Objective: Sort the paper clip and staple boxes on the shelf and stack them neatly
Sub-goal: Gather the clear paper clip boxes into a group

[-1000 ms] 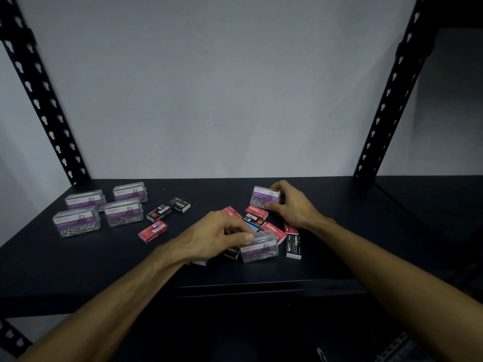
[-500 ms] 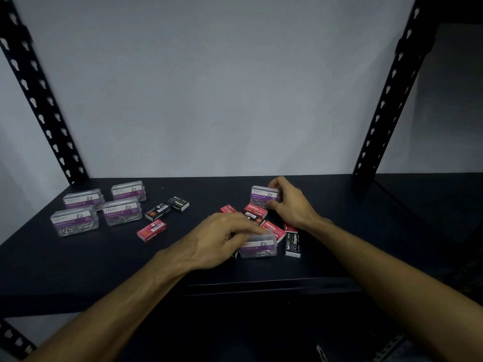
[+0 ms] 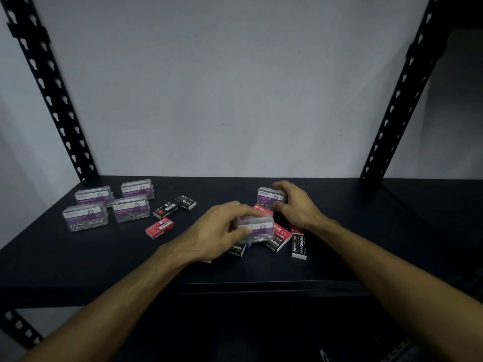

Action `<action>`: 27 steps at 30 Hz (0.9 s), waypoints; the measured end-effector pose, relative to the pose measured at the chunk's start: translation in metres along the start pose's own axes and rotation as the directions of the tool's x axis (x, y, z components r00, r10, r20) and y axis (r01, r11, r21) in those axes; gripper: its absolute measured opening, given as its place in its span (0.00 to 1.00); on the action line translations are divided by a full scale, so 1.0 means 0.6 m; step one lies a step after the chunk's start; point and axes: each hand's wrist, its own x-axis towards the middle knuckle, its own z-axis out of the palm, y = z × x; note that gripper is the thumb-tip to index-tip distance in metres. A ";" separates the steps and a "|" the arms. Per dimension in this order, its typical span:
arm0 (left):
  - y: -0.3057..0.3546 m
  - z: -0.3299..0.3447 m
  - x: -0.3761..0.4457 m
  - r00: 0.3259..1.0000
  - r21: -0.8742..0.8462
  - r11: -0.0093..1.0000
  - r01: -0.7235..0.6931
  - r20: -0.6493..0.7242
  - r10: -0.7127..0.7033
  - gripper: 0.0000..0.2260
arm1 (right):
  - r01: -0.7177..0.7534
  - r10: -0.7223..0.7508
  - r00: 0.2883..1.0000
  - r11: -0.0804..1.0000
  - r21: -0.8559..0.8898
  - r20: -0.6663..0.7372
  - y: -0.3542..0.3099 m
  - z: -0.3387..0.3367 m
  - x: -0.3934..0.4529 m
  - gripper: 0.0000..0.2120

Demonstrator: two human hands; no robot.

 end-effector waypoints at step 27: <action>-0.165 -0.221 -0.197 0.904 0.046 0.922 0.383 -0.223 -0.365 0.17 | 0.225 -0.246 0.952 0.966 0.126 0.183 -0.228 0.116 0.023 0.18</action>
